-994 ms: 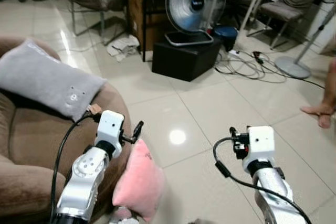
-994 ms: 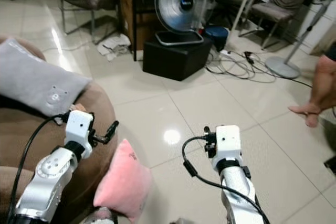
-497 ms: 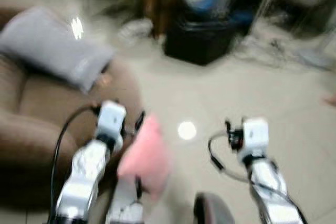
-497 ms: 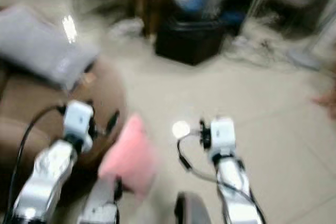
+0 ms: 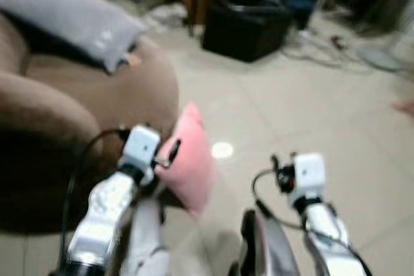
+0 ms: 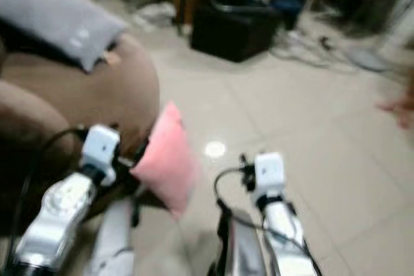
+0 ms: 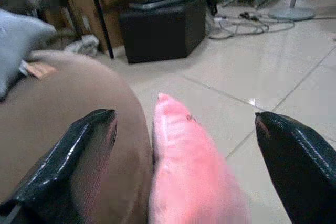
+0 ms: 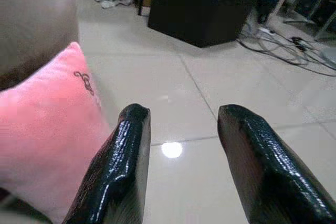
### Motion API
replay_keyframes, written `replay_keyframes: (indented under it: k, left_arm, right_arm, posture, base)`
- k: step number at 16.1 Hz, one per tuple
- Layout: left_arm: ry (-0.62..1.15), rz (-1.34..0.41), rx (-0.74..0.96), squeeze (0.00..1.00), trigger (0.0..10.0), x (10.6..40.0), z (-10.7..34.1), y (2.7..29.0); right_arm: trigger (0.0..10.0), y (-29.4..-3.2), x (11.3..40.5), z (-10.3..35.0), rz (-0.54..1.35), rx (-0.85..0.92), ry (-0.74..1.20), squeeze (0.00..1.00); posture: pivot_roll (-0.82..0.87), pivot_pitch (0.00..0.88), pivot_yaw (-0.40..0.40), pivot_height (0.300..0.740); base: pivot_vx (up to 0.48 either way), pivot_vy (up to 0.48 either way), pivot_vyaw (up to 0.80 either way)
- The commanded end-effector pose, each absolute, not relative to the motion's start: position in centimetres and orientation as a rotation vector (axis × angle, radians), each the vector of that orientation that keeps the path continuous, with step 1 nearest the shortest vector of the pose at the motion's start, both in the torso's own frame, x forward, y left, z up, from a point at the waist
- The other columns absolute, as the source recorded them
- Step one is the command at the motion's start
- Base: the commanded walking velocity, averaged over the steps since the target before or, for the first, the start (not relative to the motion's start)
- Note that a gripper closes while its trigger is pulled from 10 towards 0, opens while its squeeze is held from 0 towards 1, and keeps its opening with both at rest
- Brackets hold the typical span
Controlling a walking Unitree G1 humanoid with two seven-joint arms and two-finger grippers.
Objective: Move the pillow to the sofa from floor
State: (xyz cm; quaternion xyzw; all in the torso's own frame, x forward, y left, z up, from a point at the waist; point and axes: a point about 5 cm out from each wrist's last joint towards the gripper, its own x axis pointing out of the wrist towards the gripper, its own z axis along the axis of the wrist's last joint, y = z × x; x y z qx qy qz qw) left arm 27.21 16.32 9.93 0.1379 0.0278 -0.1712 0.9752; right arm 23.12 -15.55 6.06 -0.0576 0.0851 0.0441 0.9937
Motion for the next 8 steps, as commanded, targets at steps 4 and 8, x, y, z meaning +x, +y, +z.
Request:
replay_keyframes:
  k: [4, 8]
  left_arm:
    - [0.013, -0.374, 0.278, 0.00, 10.0, 27.66, 10.88, 15.37]
    - [0.036, -0.383, 0.297, 0.00, 10.0, 27.88, 10.34, 15.02]
  right_arm:
    - [10.0, -16.82, 23.36, 6.70, 0.054, -0.132, 0.148, 0.00]
    - [10.0, -16.63, 23.20, 6.14, 0.083, -0.198, 0.196, 0.00]
  posture:
    - [0.06, 0.096, -0.095, 0.546]
    - [0.06, 0.102, -0.100, 0.546]
  base:
    - [0.000, -0.453, 0.00]
    - [0.000, 0.000, 0.00]
